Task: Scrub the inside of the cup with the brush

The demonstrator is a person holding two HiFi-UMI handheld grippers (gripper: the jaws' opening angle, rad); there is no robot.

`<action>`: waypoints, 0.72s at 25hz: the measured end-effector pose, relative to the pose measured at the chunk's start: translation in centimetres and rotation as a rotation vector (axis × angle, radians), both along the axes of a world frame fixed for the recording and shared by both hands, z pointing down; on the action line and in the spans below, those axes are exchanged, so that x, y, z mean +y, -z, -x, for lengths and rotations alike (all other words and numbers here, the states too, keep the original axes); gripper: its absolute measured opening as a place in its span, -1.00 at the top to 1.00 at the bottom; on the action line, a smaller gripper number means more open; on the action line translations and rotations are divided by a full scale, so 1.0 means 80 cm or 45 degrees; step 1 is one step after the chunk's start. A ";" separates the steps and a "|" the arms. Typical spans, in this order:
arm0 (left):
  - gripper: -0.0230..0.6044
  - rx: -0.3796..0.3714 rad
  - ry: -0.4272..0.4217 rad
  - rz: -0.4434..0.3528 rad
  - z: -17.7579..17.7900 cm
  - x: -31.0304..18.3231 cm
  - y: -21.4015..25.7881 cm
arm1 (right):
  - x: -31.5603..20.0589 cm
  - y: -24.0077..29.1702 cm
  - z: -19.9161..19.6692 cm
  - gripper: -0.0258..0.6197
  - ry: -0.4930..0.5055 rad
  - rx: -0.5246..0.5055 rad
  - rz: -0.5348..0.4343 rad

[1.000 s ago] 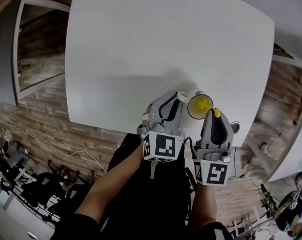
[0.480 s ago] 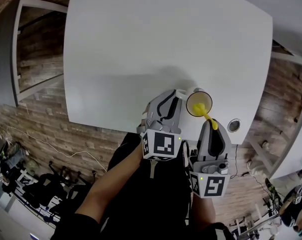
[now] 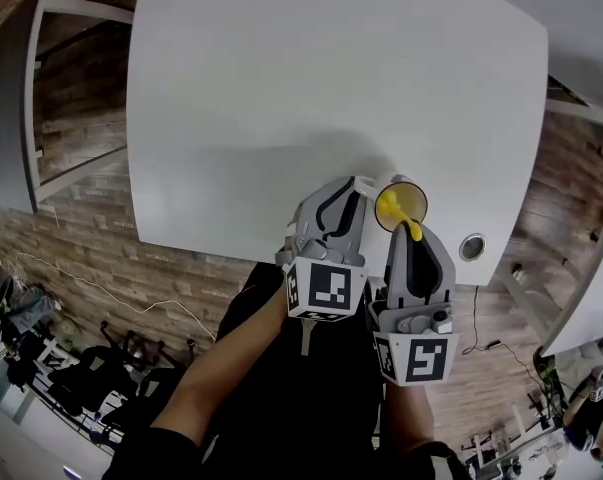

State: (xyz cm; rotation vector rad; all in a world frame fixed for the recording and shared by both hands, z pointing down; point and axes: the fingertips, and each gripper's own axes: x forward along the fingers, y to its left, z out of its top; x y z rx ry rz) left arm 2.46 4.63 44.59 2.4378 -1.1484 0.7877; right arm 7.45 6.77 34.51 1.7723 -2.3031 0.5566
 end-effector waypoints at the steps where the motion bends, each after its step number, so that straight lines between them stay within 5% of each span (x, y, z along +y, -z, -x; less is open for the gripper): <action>1: 0.78 0.003 0.002 0.003 0.000 0.001 0.000 | 0.000 0.006 0.001 0.83 -0.005 -0.004 -0.010; 13: 0.78 0.027 0.011 0.007 0.001 0.002 0.002 | -0.007 -0.029 0.009 0.83 0.013 0.102 0.121; 18: 0.78 0.021 0.005 0.008 0.000 0.005 0.000 | -0.015 -0.005 0.009 0.83 0.029 0.074 0.064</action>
